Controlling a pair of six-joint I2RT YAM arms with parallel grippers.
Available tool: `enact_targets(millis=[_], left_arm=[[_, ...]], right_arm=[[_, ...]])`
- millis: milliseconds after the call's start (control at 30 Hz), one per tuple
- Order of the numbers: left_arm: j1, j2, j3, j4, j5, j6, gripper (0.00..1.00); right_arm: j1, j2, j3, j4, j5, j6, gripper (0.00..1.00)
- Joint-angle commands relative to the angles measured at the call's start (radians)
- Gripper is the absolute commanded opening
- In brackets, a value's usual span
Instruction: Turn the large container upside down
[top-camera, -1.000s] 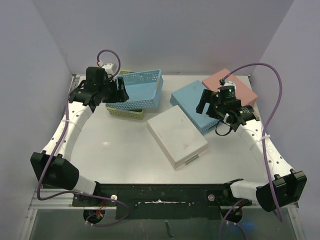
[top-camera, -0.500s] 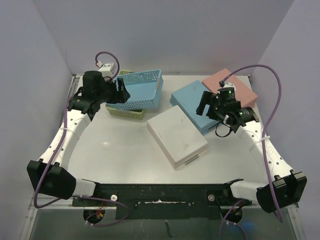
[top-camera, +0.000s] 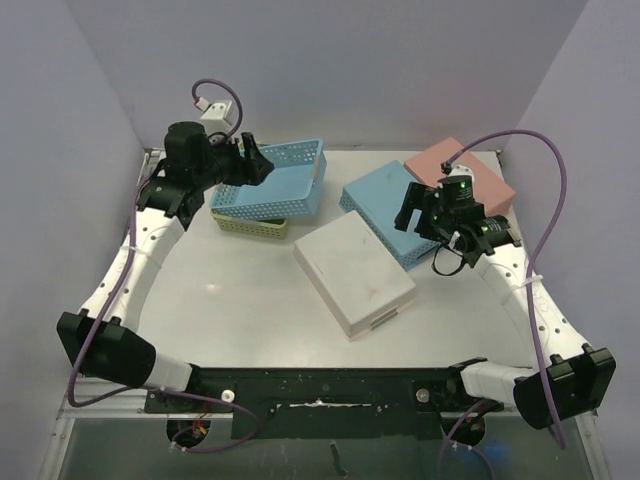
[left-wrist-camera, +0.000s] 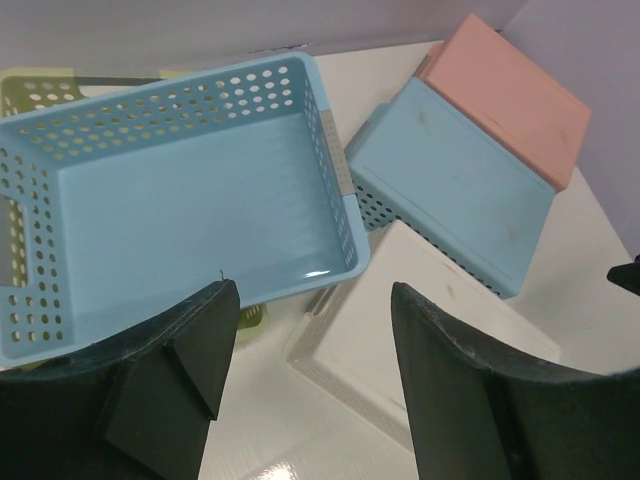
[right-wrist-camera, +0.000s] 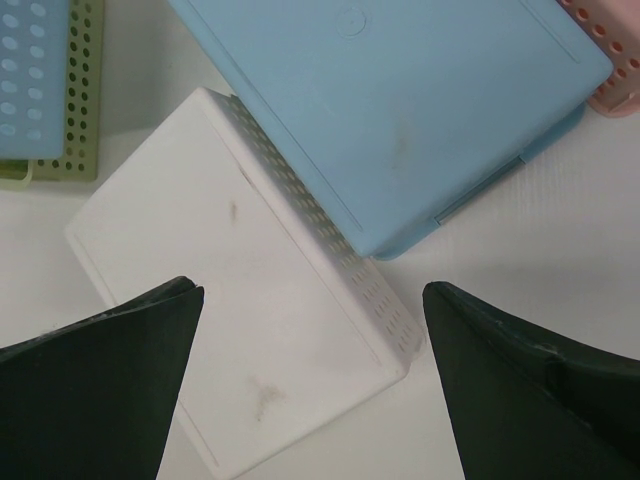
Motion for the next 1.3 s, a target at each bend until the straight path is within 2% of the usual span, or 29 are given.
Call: enact_targets(millis=[0, 200, 600, 833, 1033, 1267], left_arm=[[-0.079, 0.054, 0.092, -0.037, -0.030, -0.029, 0.62], [-0.224, 0.156, 0.153, -0.085, -0.178, -0.052, 0.62], [-0.243, 0.299, 0.222, -0.074, -0.126, -0.056, 0.63], [-0.247, 0.420, 0.334, -0.125, -0.104, -0.038, 0.63], [-0.248, 0.497, 0.405, -0.185, -0.125, 0.005, 0.51], [-0.248, 0.535, 0.423, -0.199, -0.132, 0.024, 0.43]], right_arm=[[-0.008, -0.040, 0.005, 0.021, 0.027, -0.019, 0.99], [-0.013, -0.042, -0.003, 0.024, 0.019, -0.016, 0.99], [-0.018, -0.052, -0.006, 0.015, 0.021, -0.024, 0.99], [-0.020, -0.064, -0.013, 0.011, 0.026, -0.024, 0.99], [-0.024, -0.073, -0.007, -0.002, 0.034, -0.030, 0.99], [-0.033, -0.071, -0.004, -0.008, 0.035, -0.039, 0.99]])
